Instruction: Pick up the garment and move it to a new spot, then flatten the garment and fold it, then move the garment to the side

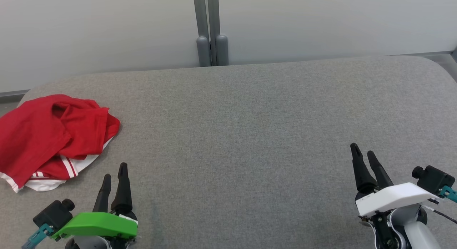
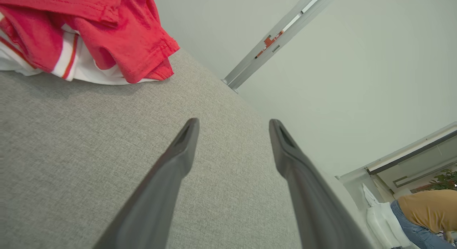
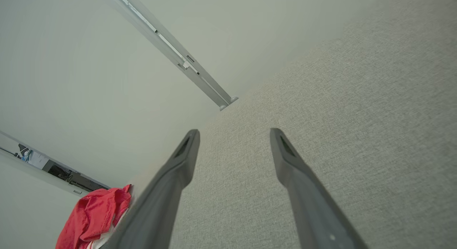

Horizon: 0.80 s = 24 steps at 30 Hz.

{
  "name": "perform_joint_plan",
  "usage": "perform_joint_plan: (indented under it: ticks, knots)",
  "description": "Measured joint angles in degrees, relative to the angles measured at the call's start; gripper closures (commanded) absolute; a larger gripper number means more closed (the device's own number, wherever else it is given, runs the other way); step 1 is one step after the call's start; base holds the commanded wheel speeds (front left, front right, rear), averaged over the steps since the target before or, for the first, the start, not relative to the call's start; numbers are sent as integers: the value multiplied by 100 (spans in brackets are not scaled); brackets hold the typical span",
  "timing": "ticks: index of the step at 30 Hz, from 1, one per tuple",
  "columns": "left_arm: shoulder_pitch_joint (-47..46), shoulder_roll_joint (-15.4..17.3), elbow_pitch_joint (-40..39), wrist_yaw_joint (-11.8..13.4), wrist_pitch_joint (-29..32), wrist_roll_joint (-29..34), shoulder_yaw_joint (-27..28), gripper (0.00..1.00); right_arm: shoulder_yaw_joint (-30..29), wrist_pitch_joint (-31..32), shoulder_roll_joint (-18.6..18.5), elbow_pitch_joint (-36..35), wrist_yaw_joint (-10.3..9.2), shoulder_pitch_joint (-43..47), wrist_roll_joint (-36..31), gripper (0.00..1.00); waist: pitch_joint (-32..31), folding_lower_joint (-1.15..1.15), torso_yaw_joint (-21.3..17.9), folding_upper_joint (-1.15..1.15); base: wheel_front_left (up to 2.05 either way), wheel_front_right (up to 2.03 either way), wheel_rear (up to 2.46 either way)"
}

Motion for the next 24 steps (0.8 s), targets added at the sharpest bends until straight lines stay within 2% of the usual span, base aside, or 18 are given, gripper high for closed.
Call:
perform_joint_plan:
  ticks: [10, 24]
  knots:
    - [64, 5, 11, 9, -186, 970, -98, 0, 76, -185, -81, 141, 0, -15, -823, 0, -2, 0, 17, 0, 0, 0, 0]
    - [129, 66, -27, 53, -404, 1969, -143, 0, 85, -394, -87, 272, 0, -7, -1782, 0, -6, 0, 17, 0, 0, 0, 0]
